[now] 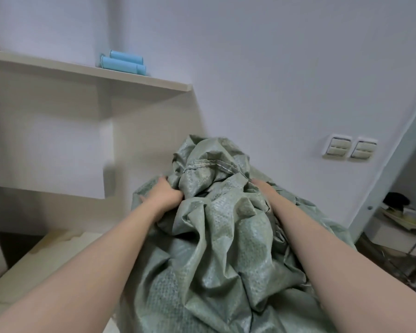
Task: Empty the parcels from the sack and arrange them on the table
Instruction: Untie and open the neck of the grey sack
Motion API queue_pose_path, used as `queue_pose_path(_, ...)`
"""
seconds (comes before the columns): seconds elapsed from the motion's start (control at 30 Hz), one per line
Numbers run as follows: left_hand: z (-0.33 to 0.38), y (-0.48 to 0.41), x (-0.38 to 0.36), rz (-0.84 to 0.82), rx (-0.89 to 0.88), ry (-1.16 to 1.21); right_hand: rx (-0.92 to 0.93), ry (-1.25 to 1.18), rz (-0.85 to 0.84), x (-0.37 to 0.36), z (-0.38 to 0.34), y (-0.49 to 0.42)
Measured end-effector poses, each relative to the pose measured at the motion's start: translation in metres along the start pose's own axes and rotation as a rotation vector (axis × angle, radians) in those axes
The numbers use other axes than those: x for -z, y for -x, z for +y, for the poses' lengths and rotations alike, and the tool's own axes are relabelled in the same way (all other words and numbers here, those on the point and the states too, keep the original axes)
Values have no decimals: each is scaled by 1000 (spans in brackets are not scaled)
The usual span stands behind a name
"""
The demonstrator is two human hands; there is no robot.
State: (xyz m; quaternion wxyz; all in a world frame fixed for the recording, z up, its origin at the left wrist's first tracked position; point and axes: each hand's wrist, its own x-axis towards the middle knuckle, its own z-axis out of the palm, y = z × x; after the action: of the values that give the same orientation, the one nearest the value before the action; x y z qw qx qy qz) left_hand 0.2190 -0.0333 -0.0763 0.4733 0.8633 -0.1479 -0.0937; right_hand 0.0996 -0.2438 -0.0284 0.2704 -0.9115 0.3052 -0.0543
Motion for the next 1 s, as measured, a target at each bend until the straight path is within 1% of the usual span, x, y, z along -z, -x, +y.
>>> queue_pose_path(0.07,20,12,10,156,44,-3,72,-15,66,8,0,9)
queue_pose_path(0.1,33,22,14,213,39,-20,90,-35,95,13,-1,19)
queue_pose_path(0.17,62,44,18,267,-31,-43,111,-58,173,24,-1,39)
queue_pose_path(0.23,87,66,12,251,-135,-133,120,-63,255,34,0,58)
queue_pose_path(0.33,123,100,-8,176,-282,-299,125,-35,345,52,17,81)
queue_pose_path(0.4,143,127,-28,145,-362,-404,124,-13,392,64,38,99)
queue_pose_path(0.47,157,151,-51,121,-432,-513,79,-29,409,77,68,115)
queue_pose_path(0.53,166,171,-73,98,-487,-644,-20,-85,366,89,104,126)
queue_pose_path(0.6,170,188,-94,42,-482,-746,-128,-135,269,95,141,135)
queue_pose_path(0.7,163,197,-129,-47,-375,-869,-230,-203,114,91,186,144)
queue_pose_path(0.8,140,190,-158,-62,-251,-1028,-283,-263,1,76,215,144)
queue_pose_path(0.9,114,187,-169,31,-212,-1114,-315,-292,-84,60,231,136)
queue_pose_path(1.0,93,190,-164,238,-265,-1208,-292,-394,-106,47,234,126)
